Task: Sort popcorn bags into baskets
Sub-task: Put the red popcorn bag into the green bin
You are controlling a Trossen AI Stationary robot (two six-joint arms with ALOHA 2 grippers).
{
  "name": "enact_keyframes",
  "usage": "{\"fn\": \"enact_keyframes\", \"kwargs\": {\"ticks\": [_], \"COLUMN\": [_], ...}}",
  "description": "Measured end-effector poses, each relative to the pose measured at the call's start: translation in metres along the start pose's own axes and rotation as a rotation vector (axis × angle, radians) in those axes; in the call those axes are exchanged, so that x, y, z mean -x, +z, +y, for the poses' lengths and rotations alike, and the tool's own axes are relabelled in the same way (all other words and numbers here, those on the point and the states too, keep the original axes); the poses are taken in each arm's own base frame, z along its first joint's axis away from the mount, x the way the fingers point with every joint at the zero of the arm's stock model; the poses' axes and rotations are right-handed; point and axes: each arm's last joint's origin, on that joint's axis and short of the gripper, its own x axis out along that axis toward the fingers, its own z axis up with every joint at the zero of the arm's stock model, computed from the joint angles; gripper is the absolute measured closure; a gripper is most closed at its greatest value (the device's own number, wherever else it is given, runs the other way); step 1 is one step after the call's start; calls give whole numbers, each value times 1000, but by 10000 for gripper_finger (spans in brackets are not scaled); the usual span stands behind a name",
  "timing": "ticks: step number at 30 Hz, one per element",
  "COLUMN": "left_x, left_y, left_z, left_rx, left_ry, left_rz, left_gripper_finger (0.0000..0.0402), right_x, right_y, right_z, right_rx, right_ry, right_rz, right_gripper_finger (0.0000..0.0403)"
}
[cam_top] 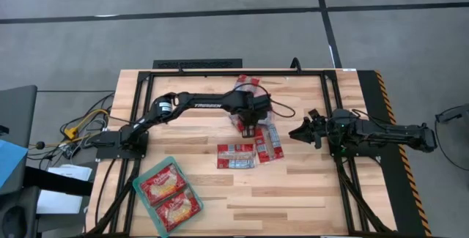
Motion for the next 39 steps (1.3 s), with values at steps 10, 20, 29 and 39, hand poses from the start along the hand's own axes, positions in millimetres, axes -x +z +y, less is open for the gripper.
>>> {"fn": "enact_keyframes", "kwargs": {"ticks": [10,20,29,39], "left_x": [59,77,104,96], "left_y": [14,13,-4,-9], "left_z": [-3,-1,15,45], "left_rx": [80,27,64,218], "left_ry": [-150,-68,-155,-229], "left_rz": [26,45,142,141], "left_gripper_finger": [401,368,187,76], "right_x": [0,4,-1,-25], "right_y": [2,22,44,46], "right_z": [2,10,7,-31], "right_rx": [59,296,367,32], "right_ry": [18,-201,-520,-761], "right_rz": [-22,-117,59,52], "right_gripper_finger": [257,267,228,104]}}
